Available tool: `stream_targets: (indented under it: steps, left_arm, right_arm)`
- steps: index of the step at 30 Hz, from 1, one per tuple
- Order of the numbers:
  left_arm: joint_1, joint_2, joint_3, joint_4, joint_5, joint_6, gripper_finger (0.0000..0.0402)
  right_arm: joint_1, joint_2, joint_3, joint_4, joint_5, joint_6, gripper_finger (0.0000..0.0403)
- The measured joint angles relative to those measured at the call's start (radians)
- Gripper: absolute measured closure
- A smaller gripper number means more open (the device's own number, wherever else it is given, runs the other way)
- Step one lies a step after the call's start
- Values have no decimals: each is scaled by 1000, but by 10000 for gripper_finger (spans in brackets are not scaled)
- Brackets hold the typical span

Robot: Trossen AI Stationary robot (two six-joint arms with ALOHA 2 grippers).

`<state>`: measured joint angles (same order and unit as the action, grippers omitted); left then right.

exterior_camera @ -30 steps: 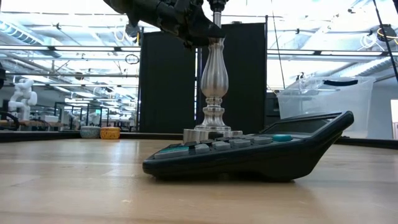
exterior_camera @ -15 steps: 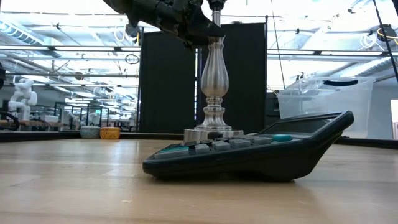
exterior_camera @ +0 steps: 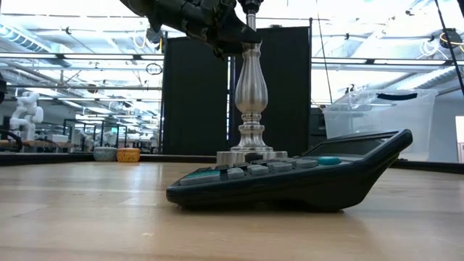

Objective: Screw lightbulb
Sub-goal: Remove the light bulb from the lamp

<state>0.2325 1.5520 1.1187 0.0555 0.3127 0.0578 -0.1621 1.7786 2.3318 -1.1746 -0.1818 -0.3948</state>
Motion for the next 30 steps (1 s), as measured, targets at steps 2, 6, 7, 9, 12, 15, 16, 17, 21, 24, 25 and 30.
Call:
stream_targets:
  steps: [2,6,7,9,12,15,16,17,21,24,25,30]
  left_arm:
    - [1,0,0,-1,0,0,222]
    - [5,0,0,-3,-1,0,222]
    - [7,0,0,-3,-1,0,222]
    - [9,0,0,-3,-2,-1,222]
    - [13,0,0,-1,-8,-7,222]
    - [13,0,0,0,-8,-3,222]
    - [12,0,0,-1,-8,-3,222]
    - [12,0,0,0,-8,-2,222]
    - [12,0,0,0,-31,-8,222]
    - [11,0,0,0,-36,-9,222]
    - [11,0,0,1,-38,-12,222]
    - [14,0,0,3,-46,-19,222]
  right_arm:
    - [1,0,0,10,18,47,109]
    - [1,0,0,39,20,154,108]
    - [1,0,0,50,20,180,108]
    - [6,-2,0,86,26,232,108]
    - [12,-26,5,149,12,297,108]
    - [11,-45,6,226,12,336,102]
    - [10,-51,5,237,19,350,98]
    - [9,-61,4,252,23,366,93]
    - [11,-120,5,228,94,412,73]
    - [29,-151,6,182,157,438,66]
    - [38,-155,6,169,187,451,65]
    - [86,-146,3,49,280,507,65]
